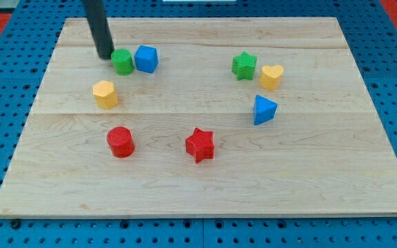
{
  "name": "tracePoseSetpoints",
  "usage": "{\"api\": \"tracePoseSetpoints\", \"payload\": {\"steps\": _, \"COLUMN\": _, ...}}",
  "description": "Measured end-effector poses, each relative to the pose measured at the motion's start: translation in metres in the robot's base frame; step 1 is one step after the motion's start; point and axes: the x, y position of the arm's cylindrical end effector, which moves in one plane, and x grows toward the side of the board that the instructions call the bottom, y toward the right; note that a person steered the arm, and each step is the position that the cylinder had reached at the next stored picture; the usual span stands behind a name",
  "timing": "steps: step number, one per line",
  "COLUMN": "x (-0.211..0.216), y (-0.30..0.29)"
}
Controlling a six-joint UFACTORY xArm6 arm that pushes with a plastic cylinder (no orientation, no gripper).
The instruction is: Move both the green circle and blue cube towards the top center of the board
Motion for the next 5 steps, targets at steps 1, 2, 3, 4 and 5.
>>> {"api": "tracePoseSetpoints", "payload": {"steps": 1, "x": 0.015, "y": -0.002}}
{"api": "tracePoseSetpoints", "payload": {"steps": 2, "x": 0.025, "y": 0.091}}
{"api": "tracePoseSetpoints", "payload": {"steps": 3, "x": 0.028, "y": 0.140}}
{"api": "tracePoseSetpoints", "payload": {"steps": 4, "x": 0.001, "y": 0.176}}
{"api": "tracePoseSetpoints", "payload": {"steps": 5, "x": -0.014, "y": 0.200}}
